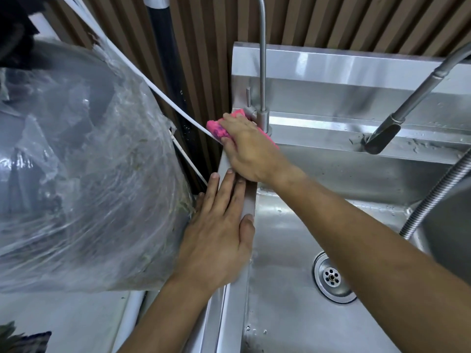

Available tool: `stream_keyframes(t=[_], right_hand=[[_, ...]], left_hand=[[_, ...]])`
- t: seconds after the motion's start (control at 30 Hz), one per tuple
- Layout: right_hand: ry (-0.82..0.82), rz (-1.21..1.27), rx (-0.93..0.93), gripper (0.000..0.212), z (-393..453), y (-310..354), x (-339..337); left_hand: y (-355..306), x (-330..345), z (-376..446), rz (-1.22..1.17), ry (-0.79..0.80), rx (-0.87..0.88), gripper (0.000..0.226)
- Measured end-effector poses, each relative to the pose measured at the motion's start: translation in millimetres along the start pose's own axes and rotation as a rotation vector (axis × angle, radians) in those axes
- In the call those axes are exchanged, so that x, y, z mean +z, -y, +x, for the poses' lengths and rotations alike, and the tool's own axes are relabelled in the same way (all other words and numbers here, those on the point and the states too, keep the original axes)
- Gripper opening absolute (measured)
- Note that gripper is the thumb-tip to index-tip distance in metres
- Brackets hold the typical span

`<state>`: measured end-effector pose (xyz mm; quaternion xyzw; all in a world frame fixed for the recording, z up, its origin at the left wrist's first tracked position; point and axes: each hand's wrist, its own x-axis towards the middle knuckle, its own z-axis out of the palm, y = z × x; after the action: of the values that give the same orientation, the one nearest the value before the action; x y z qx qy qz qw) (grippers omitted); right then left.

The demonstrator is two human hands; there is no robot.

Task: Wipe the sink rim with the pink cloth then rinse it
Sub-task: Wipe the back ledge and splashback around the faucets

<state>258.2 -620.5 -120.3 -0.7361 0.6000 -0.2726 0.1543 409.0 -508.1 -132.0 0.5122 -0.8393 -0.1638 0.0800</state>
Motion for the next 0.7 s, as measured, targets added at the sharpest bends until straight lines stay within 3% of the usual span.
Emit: stream_keyframes(t=[0.13, 0.27, 0.37, 0.43, 0.6, 0.7], right_hand=[[0.112, 0.05, -0.083, 0.048, -42, -28, -18], [0.239, -0.156, -0.119, 0.059, -44, -35, -21], [0.251, -0.157, -0.189, 0.059, -30, -34, -22], [0.188, -0.074, -0.16, 0.058, -30, -36, -15], [-0.169, 0.087, -0.02, 0.039, -56, -30, 6], [-0.462, 0.423, 0.313, 0.028, -70, -23, -9]], left_hand=[[1, 0, 1, -0.005, -0.011, 0.006, 0.071], [-2, 1, 1, 0.006, -0.028, -0.005, 0.068], [-3, 3, 1, 0.025, -0.046, -0.009, 0.068], [-2, 4, 2, 0.02, -0.057, -0.002, 0.067], [-1, 5, -1, 0.048, -0.055, 0.008, 0.066], [-9, -4, 4, 0.06, -0.143, 0.004, 0.059]])
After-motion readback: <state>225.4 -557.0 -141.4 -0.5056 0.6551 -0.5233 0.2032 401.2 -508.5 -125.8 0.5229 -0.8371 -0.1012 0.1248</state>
